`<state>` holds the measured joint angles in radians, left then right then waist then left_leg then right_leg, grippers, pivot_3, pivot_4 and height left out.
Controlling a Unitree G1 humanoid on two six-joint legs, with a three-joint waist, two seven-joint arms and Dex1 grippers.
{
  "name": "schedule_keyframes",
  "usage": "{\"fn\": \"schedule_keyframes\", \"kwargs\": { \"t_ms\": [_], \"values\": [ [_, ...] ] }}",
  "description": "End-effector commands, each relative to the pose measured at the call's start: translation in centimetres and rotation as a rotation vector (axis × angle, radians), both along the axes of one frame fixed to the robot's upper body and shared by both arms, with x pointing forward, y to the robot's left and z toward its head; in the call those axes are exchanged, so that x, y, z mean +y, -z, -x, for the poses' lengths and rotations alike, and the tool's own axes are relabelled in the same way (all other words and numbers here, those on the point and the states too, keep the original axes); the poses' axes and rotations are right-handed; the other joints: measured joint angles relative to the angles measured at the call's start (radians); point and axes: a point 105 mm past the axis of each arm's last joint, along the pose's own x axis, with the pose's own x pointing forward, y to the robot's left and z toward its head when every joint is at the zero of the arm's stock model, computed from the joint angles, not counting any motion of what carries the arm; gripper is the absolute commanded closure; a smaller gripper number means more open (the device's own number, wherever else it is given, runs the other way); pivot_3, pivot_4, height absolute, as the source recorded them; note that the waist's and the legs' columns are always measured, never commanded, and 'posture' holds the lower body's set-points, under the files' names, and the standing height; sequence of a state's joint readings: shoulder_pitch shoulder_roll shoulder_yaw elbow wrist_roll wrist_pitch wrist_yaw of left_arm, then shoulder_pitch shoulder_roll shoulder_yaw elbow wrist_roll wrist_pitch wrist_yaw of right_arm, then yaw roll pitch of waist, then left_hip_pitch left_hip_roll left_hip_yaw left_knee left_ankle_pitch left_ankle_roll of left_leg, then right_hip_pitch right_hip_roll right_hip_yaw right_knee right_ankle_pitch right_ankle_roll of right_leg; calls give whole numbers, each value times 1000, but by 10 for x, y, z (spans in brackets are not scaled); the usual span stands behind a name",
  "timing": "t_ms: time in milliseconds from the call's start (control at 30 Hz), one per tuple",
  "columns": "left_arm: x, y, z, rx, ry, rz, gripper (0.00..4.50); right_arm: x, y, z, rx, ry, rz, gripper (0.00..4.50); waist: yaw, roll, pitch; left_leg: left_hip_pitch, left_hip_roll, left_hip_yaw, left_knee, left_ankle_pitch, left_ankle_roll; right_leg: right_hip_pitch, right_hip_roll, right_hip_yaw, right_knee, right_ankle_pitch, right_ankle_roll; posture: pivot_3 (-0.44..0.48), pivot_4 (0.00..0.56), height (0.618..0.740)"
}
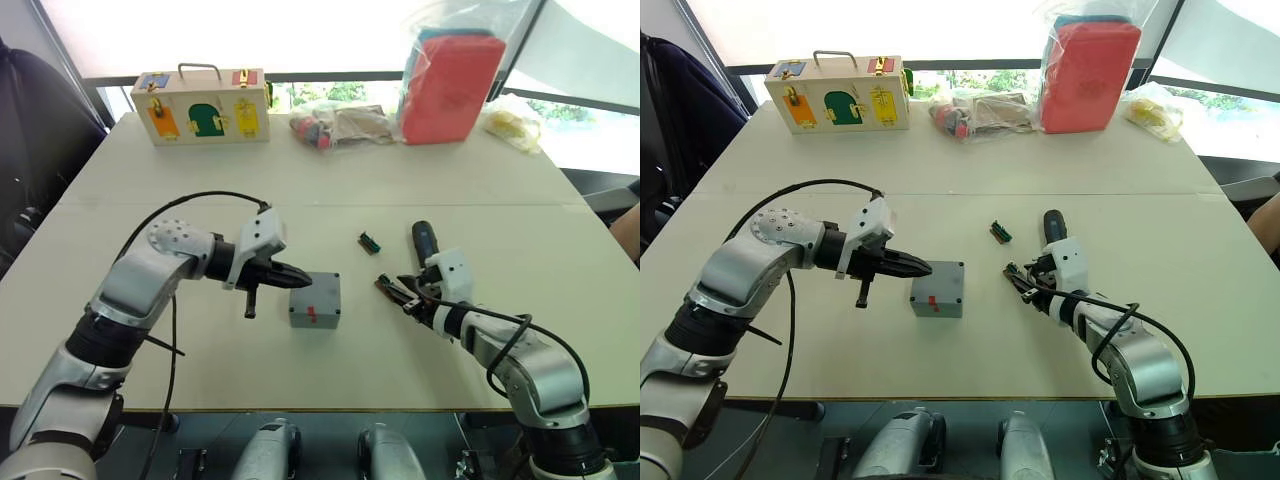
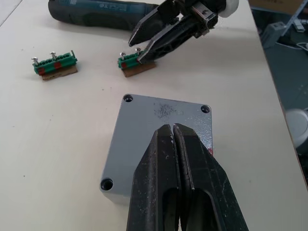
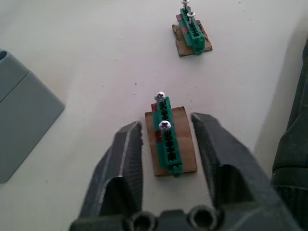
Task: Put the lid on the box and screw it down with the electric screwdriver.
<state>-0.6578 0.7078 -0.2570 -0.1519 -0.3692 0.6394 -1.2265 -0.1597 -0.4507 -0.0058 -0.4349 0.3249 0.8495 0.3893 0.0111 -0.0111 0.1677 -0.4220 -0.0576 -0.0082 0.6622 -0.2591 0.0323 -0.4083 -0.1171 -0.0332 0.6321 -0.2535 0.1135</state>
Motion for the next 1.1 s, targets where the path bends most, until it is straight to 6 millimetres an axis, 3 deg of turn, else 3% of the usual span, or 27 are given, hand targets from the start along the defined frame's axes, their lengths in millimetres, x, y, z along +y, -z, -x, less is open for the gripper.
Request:
{"fn": "schedule_keyframes", "kwargs": {
  "t_ms": [33,367,667,867,1100],
  "values": [
    [0,-7,2,-49,15,-1,4500,2,-9,-3,-49,-4,2,4469,0,0,0,0,0,0,0,0,0,0,0,0,0,0,0,0,150,740],
    [4,-12,-2,1,-21,65,4500,1,-15,-3,-68,4,-4,4469,0,0,0,0,0,0,0,0,0,0,0,0,0,0,0,0,150,740],
    [25,-16,-14,37,-124,107,4500,4,-49,-2,-177,-14,-47,4469,-1,0,0,0,0,0,0,0,0,0,0,0,0,1,2,0,150,740],
    [50,-10,-8,76,-189,75,4500,40,-70,10,-209,-184,-126,4469,-7,0,0,0,0,0,0,0,0,-1,0,0,0,1,2,0,150,740],
    [60,0,4,93,-230,43,4500,76,-62,12,-172,-340,-164,4469,0,0,0,0,0,0,0,0,0,0,0,0,1,1,2,0,150,740]
  ]
}}
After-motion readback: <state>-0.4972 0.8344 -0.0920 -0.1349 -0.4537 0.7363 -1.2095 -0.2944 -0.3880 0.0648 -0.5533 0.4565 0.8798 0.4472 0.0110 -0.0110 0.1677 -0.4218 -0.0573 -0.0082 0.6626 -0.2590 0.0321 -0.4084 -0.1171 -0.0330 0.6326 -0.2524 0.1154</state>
